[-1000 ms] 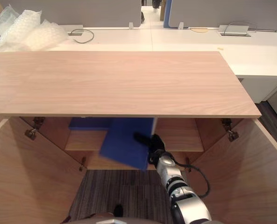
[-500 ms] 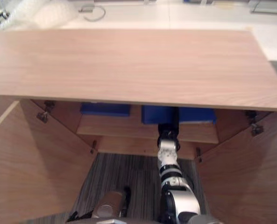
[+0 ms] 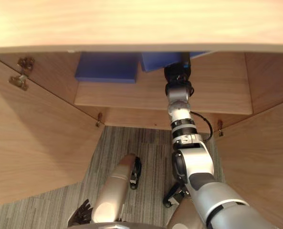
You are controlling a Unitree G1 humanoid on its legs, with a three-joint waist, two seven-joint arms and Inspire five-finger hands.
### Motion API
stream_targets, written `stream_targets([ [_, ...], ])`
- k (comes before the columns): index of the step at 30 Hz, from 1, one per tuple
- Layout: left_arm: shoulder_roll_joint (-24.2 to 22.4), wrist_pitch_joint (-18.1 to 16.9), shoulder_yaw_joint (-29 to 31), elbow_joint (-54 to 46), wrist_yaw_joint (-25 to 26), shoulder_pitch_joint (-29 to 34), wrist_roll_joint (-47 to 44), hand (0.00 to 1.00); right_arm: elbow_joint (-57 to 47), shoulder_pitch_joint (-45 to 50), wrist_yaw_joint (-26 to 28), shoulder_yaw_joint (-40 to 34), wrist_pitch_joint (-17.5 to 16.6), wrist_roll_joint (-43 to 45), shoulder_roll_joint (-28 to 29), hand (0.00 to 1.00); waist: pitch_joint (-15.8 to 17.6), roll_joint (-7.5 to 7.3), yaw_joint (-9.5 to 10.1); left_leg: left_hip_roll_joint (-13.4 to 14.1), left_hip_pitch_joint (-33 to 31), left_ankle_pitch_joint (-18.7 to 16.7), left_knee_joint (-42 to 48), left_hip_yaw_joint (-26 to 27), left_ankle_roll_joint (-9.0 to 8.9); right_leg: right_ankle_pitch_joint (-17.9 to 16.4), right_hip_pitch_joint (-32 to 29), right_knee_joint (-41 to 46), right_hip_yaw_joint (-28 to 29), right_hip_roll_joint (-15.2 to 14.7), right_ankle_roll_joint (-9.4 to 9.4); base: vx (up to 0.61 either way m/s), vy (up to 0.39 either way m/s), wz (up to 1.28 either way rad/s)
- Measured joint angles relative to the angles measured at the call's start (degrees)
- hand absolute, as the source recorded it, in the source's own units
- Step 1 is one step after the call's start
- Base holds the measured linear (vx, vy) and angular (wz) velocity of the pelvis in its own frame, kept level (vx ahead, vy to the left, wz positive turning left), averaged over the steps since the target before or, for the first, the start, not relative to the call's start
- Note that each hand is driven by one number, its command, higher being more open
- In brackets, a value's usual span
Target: Walk over to the cabinet, pick up the folder, carry it to the office cabinet, place the folder inside the office cabinet, then close the office cabinet door
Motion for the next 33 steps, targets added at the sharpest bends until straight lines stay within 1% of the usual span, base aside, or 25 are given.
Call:
stream_targets([
  [3,1.2,0.0,-2.8,-2.0,-0.1,0.0,-0.4,1.00,0.8,-1.2,-0.8,-0.1,-0.2,0.5,-1.4,0.00,1.4,0.51,0.10,-0.1,-3.8,-0.5,3.5,-0.2,-0.25,-1.2,-3.7,4.0,0.6,-1.2,-0.22,-0.08,0.063,0.04],
  [5,2.5,0.2,-5.1,-3.0,0.1,0.0,-1.0,1.00,1.6,-1.6,-1.6,-0.4,-1.4,3.4,-1.5,0.00,2.0,1.09,0.15,-0.5,-6.6,-0.5,5.2,-0.4,-0.26,-1.7,-6.5,6.2,0.9,-2.0,-0.66,-0.05,0.046,0.09],
  [6,2.7,0.3,-5.4,-3.3,0.1,0.0,-1.1,1.00,1.9,-1.5,-1.8,-0.7,-1.8,4.4,-1.4,0.00,2.0,1.15,0.26,-0.7,-7.1,-0.5,5.4,-0.4,-0.25,-1.7,-7.0,6.5,1.0,-2.2,-0.72,-0.01,0.032,0.11],
  [7,3.2,0.7,-6.8,-3.8,0.2,0.0,-1.4,1.00,2.8,-1.6,-2.4,-1.7,-2.4,5.5,-1.4,0.00,2.2,1.56,0.39,-0.9,-7.8,-0.3,5.7,-0.5,-0.17,-1.7,-7.7,7.0,1.0,-2.6,-0.91,0.01,0.024,0.11],
  [8,3.3,0.9,-7.7,-4.2,0.2,0.0,-2.1,1.00,3.7,-1.6,-2.8,-2.6,-3.0,6.8,-1.5,0.00,2.6,1.98,0.62,-1.2,-8.2,-0.2,5.9,-0.5,-0.15,-1.8,-8.0,7.3,1.0,-2.9,-0.96,0.02,0.020,0.12],
  [10,3.4,1.2,-9.1,-4.5,0.2,0.1,-2.3,1.00,5.5,-1.6,-4.0,-2.8,-4.1,7.3,-1.9,0.00,3.0,2.36,0.79,-1.5,-8.5,-0.1,5.8,-0.5,-0.13,-1.8,-8.3,7.4,0.9,-3.2,-0.97,0.04,0.011,0.08],
  [11,3.4,1.2,-9.3,-4.5,0.2,0.1,-2.3,1.00,6.0,-1.6,-4.5,-2.8,-4.1,7.4,-2.1,0.00,3.0,2.37,0.79,-1.6,-8.7,-0.1,5.8,-0.5,-0.12,-1.8,-8.5,7.5,0.9,-3.3,-0.97,0.05,0.007,0.04],
  [14,3.4,1.4,-10.0,-5.2,0.2,0.2,-2.2,1.00,7.1,-4.6,-5.8,-1.9,-3.6,7.0,-3.6,0.00,3.1,2.51,0.79,-1.9,-9.5,0.1,5.8,-0.7,-0.12,-1.8,-9.0,7.5,0.6,-3.6,-0.98,0.05,-0.002,0.06],
  [16,4.3,1.4,-11.5,-6.2,0.2,0.2,-2.3,1.00,9.7,-6.3,-7.2,0.8,-2.5,6.8,-5.6,0.00,3.1,2.58,1.08,-2.4,-9.9,0.2,5.6,-1.2,-0.28,-2.0,-8.9,7.5,0.1,-3.9,-0.93,0.04,-0.011,0.14],
  [19,4.8,2.1,-11.7,-6.5,0.2,0.2,-2.4,1.00,10.6,-7.3,-8.5,2.5,-1.9,6.0,-6.3,0.00,3.1,2.61,0.99,-3.1,-10.0,0.4,5.3,-1.7,-0.38,-2.4,-8.4,7.4,-0.7,-4.6,-0.86,0.05,-0.024,0.18],
  [23,4.9,2.5,-11.7,-6.7,0.4,0.2,-2.7,1.00,11.8,-8.1,-9.8,2.4,-2.5,5.9,-5.8,0.00,3.1,2.62,1.14,-3.7,-9.4,1.1,4.0,-2.3,-0.70,-2.5,-7.1,6.6,-1.9,-4.9,-0.82,0.04,-0.038,0.12],
  [24,4.9,2.5,-11.6,-6.7,0.5,0.2,-2.7,1.00,11.8,-8.1,-10.0,2.4,-2.5,5.9,-5.9,1.00,3.1,2.62,1.12,-3.7,-9.3,1.2,3.8,-2.4,-0.76,-2.5,-6.9,6.4,-2.1,-4.9,-0.83,0.04,-0.039,0.06],
  [27,4.9,2.6,-11.5,-6.7,0.8,0.2,-2.7,1.00,12.1,-8.1,-11.3,2.4,-2.4,4.2,-5.8,1.00,3.1,2.59,1.11,-3.7,-8.7,1.5,3.0,-2.6,-0.99,-2.5,-6.2,5.7,-2.5,-4.8,-0.84,0.03,-0.042,0.03],
  [31,4.9,2.5,-11.2,-6.7,1.5,0.2,-2.8,1.00,12.8,-8.7,-12.5,2.4,-0.1,-0.6,-6.0,1.00,3.2,2.55,1.02,-3.7,-7.8,1.9,1.6,-3.2,-1.33,-2.5,-5.0,4.4,-3.4,-4.4,-0.86,0.04,-0.051,0.04],
  [33,4.9,2.5,-11.2,-6.7,1.5,0.2,-2.8,1.00,12.8,-9.6,-12.6,2.4,0.1,-0.9,-6.0,1.00,3.2,2.49,1.00,-3.6,-7.6,2.0,1.2,-3.2,-1.35,-2.5,-4.8,4.1,-3.6,-4.2,-0.87,0.05,-0.063,-0.01],
])
